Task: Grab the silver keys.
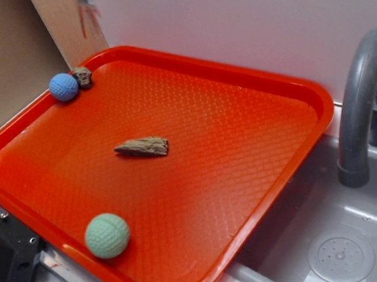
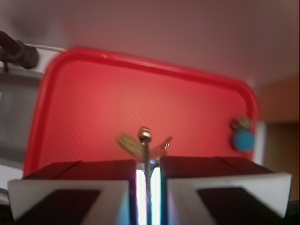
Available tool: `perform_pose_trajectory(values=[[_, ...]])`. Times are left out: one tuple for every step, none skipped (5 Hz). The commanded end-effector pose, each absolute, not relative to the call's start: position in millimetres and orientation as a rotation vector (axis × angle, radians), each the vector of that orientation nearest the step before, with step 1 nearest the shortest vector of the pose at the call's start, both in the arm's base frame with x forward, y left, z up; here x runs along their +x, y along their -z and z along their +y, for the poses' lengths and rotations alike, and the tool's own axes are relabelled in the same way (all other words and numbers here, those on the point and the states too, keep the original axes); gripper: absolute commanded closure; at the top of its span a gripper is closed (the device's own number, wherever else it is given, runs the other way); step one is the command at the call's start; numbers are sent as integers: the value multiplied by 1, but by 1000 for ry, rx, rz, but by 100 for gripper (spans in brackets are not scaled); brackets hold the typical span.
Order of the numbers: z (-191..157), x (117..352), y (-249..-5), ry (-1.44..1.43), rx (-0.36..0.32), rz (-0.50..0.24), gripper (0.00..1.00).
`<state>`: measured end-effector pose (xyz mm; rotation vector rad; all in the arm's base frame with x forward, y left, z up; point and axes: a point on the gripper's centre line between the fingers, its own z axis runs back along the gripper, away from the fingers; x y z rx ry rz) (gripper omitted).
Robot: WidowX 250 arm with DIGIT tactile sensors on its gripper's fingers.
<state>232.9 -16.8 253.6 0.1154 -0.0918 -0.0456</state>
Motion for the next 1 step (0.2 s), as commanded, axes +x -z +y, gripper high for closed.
perform_pose_trajectory(values=[[3,226,-270,-36,69,-110,100]])
